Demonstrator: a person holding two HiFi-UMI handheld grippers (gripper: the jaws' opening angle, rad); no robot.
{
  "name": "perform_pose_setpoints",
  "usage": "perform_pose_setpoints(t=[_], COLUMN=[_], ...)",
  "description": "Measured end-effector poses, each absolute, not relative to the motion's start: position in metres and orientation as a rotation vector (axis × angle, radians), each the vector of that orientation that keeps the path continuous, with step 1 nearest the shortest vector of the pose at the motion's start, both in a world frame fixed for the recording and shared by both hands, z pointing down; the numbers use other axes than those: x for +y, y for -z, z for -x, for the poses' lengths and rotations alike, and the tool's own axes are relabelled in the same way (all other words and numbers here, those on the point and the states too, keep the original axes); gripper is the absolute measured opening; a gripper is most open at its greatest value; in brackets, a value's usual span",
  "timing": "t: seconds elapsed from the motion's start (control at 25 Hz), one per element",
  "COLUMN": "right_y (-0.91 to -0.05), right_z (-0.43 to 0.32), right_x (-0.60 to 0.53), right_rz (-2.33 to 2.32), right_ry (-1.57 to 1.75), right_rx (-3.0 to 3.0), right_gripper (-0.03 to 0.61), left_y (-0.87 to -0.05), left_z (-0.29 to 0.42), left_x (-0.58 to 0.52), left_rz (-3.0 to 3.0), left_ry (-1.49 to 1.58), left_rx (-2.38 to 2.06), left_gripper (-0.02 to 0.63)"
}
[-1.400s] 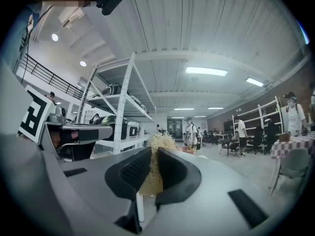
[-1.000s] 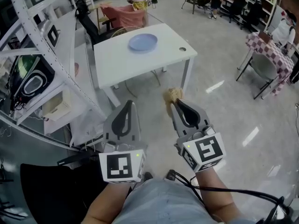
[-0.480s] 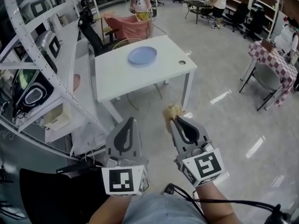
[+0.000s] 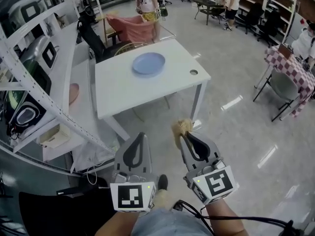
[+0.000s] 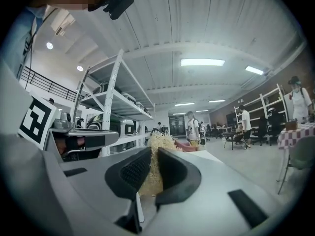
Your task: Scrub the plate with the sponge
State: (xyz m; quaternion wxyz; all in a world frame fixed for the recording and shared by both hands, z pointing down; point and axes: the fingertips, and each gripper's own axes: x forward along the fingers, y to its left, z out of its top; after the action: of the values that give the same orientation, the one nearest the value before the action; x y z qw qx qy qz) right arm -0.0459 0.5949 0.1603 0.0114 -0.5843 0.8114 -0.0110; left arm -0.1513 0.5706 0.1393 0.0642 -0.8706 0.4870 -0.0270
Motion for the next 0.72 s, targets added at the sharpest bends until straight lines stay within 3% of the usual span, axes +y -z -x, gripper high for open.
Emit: perform_pose_setpoints(t=[0.72], right_y=[-0.132], right_z=[0.053], right_x=[0.422], right_rz=[1.852], right_ry=[-0.066], right_rx=[2.504], right_gripper=[0.048], left_y=[-0.11], left_z=[0.156], left_x=[0.395], left_rz=[2.624], left_ry=[-0.04], left_rx=[1.399], left_gripper=[0.015])
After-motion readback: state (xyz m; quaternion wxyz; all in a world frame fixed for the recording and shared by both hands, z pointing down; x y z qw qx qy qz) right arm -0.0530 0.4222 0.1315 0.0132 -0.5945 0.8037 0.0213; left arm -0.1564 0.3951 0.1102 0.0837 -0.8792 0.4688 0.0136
